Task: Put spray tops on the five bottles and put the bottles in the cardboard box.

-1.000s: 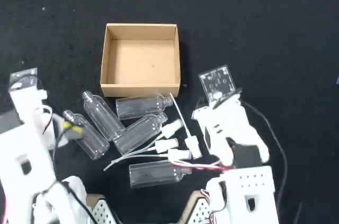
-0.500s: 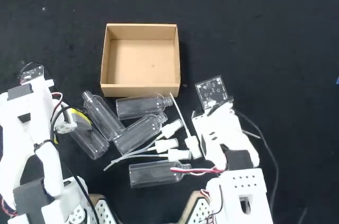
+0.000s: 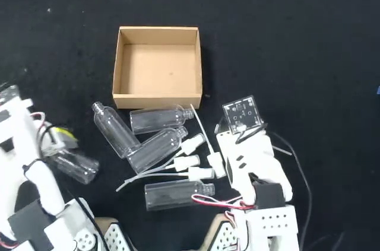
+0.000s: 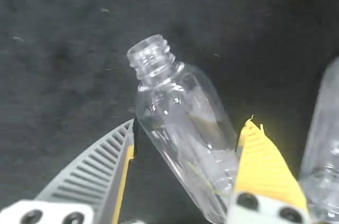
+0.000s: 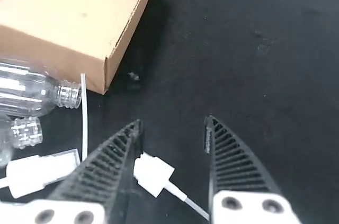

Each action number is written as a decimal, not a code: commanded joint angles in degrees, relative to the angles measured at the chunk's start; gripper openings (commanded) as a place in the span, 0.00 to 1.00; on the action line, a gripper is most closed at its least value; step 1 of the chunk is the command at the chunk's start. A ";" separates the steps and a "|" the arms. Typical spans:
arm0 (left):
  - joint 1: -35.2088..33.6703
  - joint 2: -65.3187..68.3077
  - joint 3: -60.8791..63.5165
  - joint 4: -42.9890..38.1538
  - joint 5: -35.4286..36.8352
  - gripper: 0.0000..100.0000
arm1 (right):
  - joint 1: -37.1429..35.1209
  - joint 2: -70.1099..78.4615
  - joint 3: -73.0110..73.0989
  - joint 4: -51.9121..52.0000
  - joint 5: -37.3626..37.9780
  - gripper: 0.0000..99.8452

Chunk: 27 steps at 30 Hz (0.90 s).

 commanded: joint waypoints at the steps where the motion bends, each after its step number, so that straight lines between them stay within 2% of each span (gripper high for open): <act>1: -5.85 0.09 -4.00 -0.09 -11.52 0.29 | 1.23 -5.14 -0.13 3.08 -0.18 0.17; 3: -7.25 0.09 -4.00 -0.09 -13.80 0.29 | 0.26 -6.64 -0.04 4.31 -0.18 0.17; 6: -8.31 0.09 -4.88 -0.18 -11.52 0.29 | -2.37 -8.31 0.04 6.59 -0.18 0.17; 12: -8.22 0.09 -5.23 1.41 -0.18 0.32 | -3.52 -10.24 0.13 8.70 -0.18 0.17; 17: -8.48 0.00 -6.20 6.15 3.34 0.33 | -3.52 -10.24 0.13 8.79 -0.18 0.17; 20: -8.66 0.09 -5.32 6.33 6.95 0.33 | -3.52 -10.24 0.13 8.79 -0.09 0.17; 23: -8.66 0.09 -1.54 1.32 10.29 0.33 | -3.52 -10.24 0.13 8.79 -0.09 0.17; 27: -8.66 0.09 4.26 -7.91 10.99 0.33 | -3.52 -10.24 0.22 8.79 -0.09 0.17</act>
